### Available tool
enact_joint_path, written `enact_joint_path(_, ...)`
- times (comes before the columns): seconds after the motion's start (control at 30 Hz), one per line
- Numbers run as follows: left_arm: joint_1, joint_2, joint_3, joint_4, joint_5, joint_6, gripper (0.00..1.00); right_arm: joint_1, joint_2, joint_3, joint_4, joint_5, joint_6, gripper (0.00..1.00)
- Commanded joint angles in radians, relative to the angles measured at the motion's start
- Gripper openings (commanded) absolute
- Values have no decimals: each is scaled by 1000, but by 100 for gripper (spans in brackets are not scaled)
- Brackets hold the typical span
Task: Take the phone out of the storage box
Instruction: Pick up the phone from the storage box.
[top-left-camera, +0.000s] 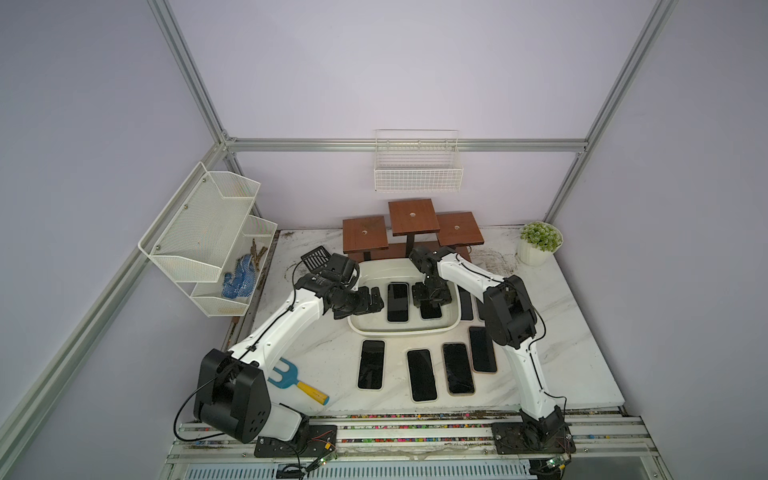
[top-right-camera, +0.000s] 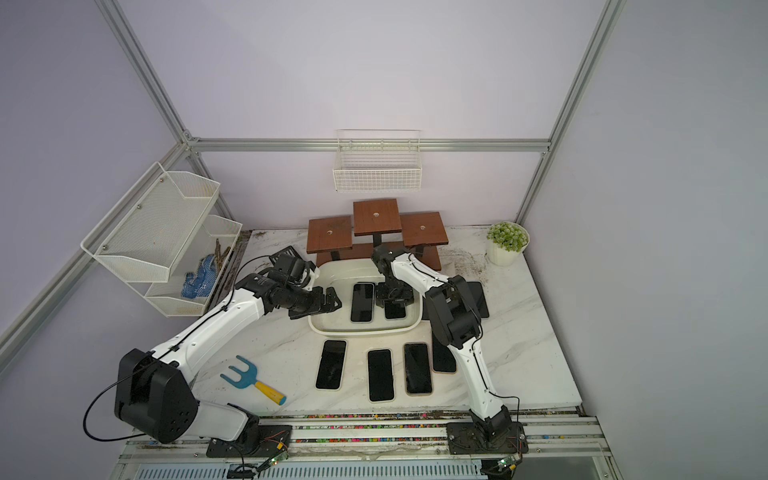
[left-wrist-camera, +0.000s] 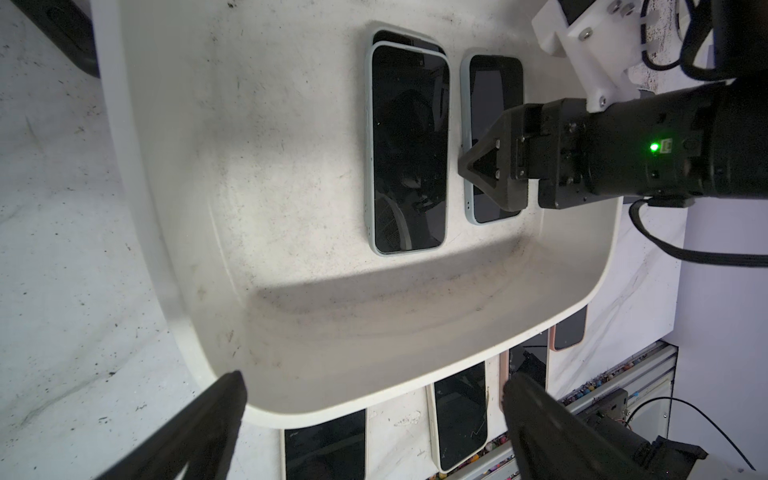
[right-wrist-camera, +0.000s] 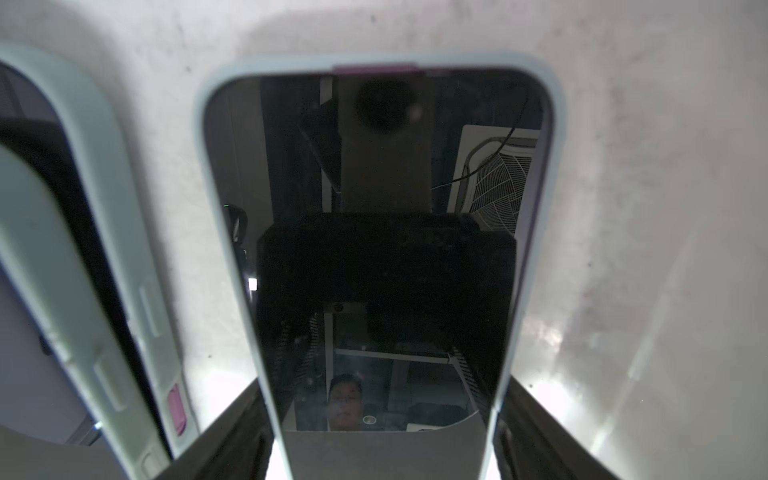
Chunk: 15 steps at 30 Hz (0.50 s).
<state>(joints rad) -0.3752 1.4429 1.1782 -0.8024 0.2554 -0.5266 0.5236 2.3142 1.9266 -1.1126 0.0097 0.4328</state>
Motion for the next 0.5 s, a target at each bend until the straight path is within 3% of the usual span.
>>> enact_joint_path(0.0,10,-10,34,-6,10,33,100,-5,47,-9,8,-10,-12,69)
enact_joint_path(0.1,12,-13,32,-9,9,36,100,-5,19,-15,3,5,-16,59)
enact_joint_path(0.47,13,4,38,8,22,27,100,-4,-166,12,1,30,-57,57)
